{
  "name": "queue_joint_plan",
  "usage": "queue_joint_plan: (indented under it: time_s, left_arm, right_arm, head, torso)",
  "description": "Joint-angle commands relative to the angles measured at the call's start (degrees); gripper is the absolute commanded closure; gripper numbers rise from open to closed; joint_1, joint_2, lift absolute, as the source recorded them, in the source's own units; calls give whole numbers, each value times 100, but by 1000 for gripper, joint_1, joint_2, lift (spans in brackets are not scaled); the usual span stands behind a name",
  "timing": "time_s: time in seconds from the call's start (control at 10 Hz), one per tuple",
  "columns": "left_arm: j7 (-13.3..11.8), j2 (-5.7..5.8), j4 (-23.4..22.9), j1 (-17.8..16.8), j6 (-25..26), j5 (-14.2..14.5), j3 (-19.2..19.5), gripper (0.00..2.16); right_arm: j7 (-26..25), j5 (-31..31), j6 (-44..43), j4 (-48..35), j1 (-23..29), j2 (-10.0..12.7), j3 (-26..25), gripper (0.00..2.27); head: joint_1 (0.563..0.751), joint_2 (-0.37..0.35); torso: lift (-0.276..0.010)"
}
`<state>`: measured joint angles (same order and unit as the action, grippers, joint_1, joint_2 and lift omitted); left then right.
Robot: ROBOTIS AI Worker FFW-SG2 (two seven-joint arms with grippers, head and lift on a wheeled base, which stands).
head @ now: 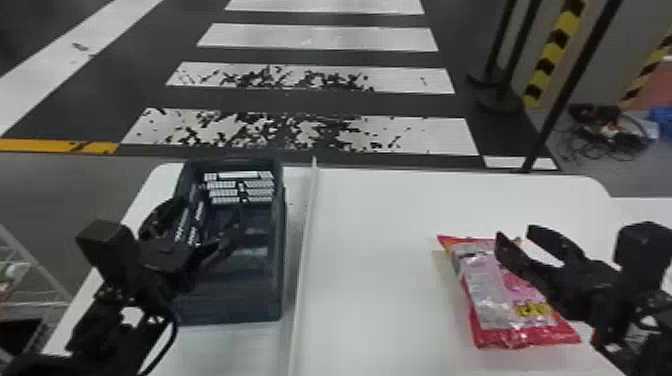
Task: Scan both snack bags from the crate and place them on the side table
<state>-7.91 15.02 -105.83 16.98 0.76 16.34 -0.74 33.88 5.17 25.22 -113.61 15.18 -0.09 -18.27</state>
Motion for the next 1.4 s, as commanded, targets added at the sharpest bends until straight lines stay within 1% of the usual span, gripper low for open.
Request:
queue_joint_plan:
  time_s: [0.0,0.1,0.2,0.3,0.5,0.6,1.1,1.3]
  left_arm:
    - [0,-8,18,-28,-9,0,-23,100]
    - [0,-8,27,-45,-9,0,-31,100]
    - [0,-8,36,-45,-9,0,-31,100]
    - [0,-17,44,-45,-9,0,-23,100]
    - [0,-17,53,-45,-9,0,-23,100]
    - [0,-17,36,-45,-9,0,-14,100]
    - [-9,-17,-8,-45,-9,-8,4,100]
    - [0,-26,18,-54,-9,-8,-5,100]
  right_arm:
    - [-30,81,-30,146,-103,14,-484,100]
    - [-65,116,-30,313,-174,14,-774,100]
    - [-65,291,-83,515,-253,14,-976,97]
    - [-65,467,-258,743,-323,14,-1152,83]
    - [-57,696,-540,1288,-508,14,-1460,76]
    - [-57,775,-557,1499,-613,14,-1565,73]
    - [31,1039,-751,2352,-1009,14,-1908,73]
    - [31,1047,-751,2607,-1053,14,-1908,76]
  head:
    - [695,-57]
    - [695,-100]
    - [695,-140]
    - [695,-157]
    - [695,-214]
    - [695,-235]
    - [695,-271]
    - [695,-279]
  torso:
    - [-98]
    - [-98]
    - [-98]
    - [-98]
    - [-98]
    - [-98]
    - [-98]
    - [-98]
